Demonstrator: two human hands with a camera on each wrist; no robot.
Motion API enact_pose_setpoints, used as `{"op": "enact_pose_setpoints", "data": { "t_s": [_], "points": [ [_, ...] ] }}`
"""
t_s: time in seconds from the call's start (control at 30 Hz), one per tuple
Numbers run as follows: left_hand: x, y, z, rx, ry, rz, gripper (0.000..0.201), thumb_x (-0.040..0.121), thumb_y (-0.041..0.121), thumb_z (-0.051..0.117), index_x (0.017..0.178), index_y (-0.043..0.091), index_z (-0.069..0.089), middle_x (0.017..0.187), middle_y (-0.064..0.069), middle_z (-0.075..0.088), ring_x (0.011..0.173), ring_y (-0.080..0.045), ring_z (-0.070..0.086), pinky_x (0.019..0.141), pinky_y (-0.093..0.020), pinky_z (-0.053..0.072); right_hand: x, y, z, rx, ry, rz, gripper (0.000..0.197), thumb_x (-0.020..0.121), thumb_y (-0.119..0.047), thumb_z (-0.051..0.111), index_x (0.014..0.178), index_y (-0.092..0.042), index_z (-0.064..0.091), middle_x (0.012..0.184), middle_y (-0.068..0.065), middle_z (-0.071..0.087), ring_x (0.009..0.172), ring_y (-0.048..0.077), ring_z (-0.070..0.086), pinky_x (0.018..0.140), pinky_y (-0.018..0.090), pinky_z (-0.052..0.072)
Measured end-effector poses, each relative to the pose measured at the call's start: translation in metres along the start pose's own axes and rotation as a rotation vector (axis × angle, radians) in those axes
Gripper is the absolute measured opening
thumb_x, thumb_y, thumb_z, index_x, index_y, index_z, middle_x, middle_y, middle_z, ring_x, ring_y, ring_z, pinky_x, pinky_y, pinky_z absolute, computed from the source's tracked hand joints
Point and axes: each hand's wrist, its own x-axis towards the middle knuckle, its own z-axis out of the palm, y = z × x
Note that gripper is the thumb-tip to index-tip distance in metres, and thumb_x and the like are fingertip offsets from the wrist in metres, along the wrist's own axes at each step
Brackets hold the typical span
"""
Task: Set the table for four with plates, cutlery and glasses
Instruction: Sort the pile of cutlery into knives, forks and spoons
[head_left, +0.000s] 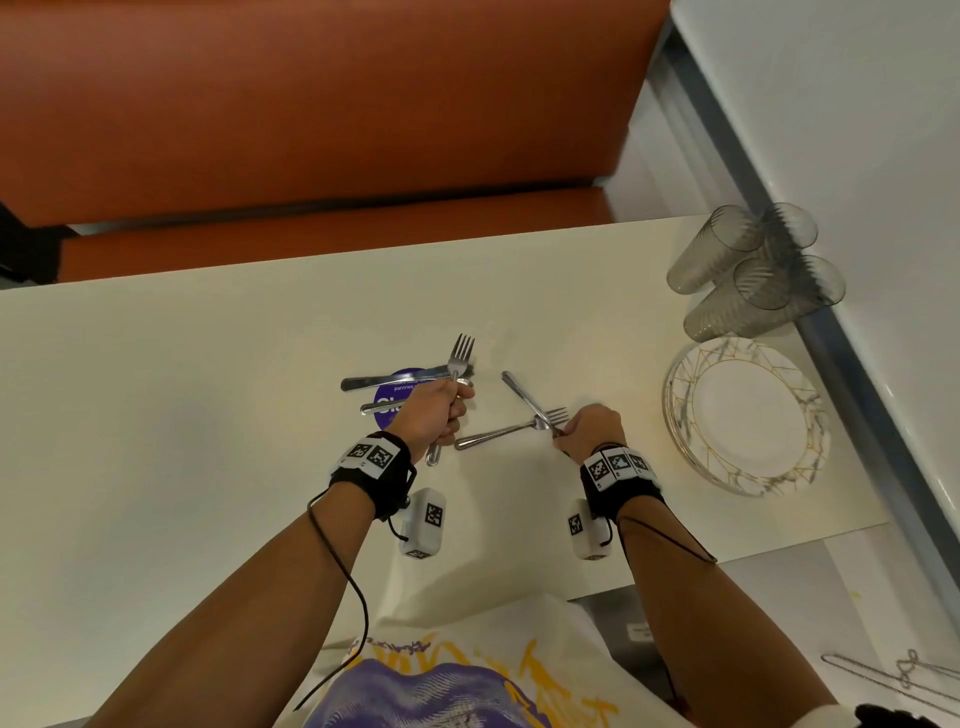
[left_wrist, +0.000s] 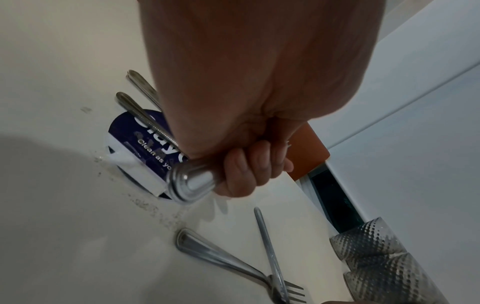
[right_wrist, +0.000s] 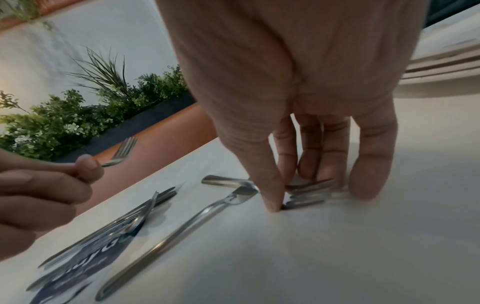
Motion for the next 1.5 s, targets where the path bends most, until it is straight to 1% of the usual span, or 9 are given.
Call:
{"op": "enact_pose_setpoints", "data": {
  "t_s": [0.13,0.33,0.53,0.7,0.8,0.93,1.07,1.27,1.5],
  "points": [
    [-0.005,-0.001,-0.001,0.025,0.006,0.018,0.03,0.109,0.018,0.031,0.106,0.009,0.06,0.064,0.004,0.043,0.047,-0.007,0.033,0.041,-0.021,0.029,-0.008,0.006,0.001,0.071,0.025,0.062,0.038,0.081,-0.03,0.082,0.106,-0.004,0.07,0.104,0.006,0.069,0.105,0.026,0.067,0.076,0.024,0.048],
    [-0.013,0.003,-0.004,0.071,0.008,0.017,0.035,0.108,0.022,0.035,0.109,0.008,0.067,0.063,0.005,0.045,0.048,-0.008,0.033,0.046,-0.023,0.027,-0.017,0.017,-0.013,0.149,0.052,0.02,0.019,0.088,-0.026,0.074,0.101,-0.014,0.08,0.108,0.003,0.077,0.106,0.026,0.068,0.091,0.025,0.049],
    [-0.023,0.014,-0.004,0.136,0.095,0.174,0.034,0.107,0.01,0.034,0.096,0.003,0.065,0.066,0.002,0.06,0.057,-0.015,0.048,0.051,-0.028,0.039,-0.038,0.001,-0.05,0.451,0.262,-0.242,0.011,0.093,-0.019,0.067,0.093,-0.023,0.078,0.088,-0.003,0.072,0.087,0.019,0.066,0.086,0.031,0.052],
    [-0.025,0.018,-0.008,0.164,0.124,0.285,0.036,0.11,0.003,0.033,0.093,0.001,0.065,0.095,-0.016,0.073,0.085,-0.022,0.068,0.066,-0.016,0.054,-0.064,-0.041,-0.071,0.509,0.143,-0.487,0.007,0.088,-0.013,0.076,0.093,-0.018,0.077,0.082,-0.004,0.073,0.071,0.008,0.064,0.075,0.025,0.054],
    [-0.03,0.015,-0.009,0.238,0.1,0.277,0.038,0.11,0.007,0.033,0.101,-0.003,0.068,0.1,-0.019,0.075,0.088,-0.026,0.071,0.078,-0.033,0.055,-0.074,-0.066,-0.068,0.523,0.122,-0.549,0.017,0.077,-0.009,0.085,0.089,-0.013,0.072,0.074,-0.001,0.068,0.064,0.01,0.062,0.069,0.024,0.056],
    [-0.046,0.014,-0.008,0.21,-0.032,0.2,0.037,0.111,0.012,0.033,0.111,-0.009,0.064,0.087,-0.019,0.073,0.071,-0.028,0.072,0.06,-0.031,0.056,-0.081,-0.09,-0.06,0.579,0.12,-0.616,0.022,0.075,-0.008,0.088,0.088,-0.009,0.07,0.076,0.004,0.071,0.06,0.009,0.064,0.061,0.017,0.052],
    [-0.058,0.012,-0.007,0.163,-0.162,0.168,0.04,0.108,0.018,0.034,0.111,-0.007,0.065,0.078,-0.017,0.068,0.059,-0.031,0.063,0.056,-0.035,0.049,-0.082,-0.105,-0.048,0.562,0.178,-0.65,0.026,0.072,-0.007,0.089,0.088,-0.01,0.07,0.079,0.003,0.071,0.06,-0.001,0.059,0.061,0.011,0.048],
    [-0.062,0.007,-0.008,-0.062,-0.202,0.099,0.035,0.102,0.026,0.043,0.106,0.003,0.068,0.065,-0.005,0.045,0.048,-0.019,0.037,0.05,-0.029,0.029,-0.081,-0.109,-0.037,0.511,0.309,-0.596,0.049,0.069,-0.017,0.092,0.109,-0.023,0.064,0.101,-0.002,0.054,0.072,0.012,0.053,0.068,0.017,0.05],
    [-0.062,0.006,-0.008,-0.078,-0.188,0.102,0.042,0.104,0.023,0.038,0.112,-0.005,0.069,0.064,-0.005,0.048,0.049,-0.02,0.04,0.048,-0.028,0.034,-0.073,-0.106,-0.038,0.559,0.214,-0.542,0.025,0.073,-0.013,0.09,0.09,-0.013,0.071,0.074,-0.006,0.067,0.06,0.001,0.058,0.059,0.007,0.046]
  ]
}}
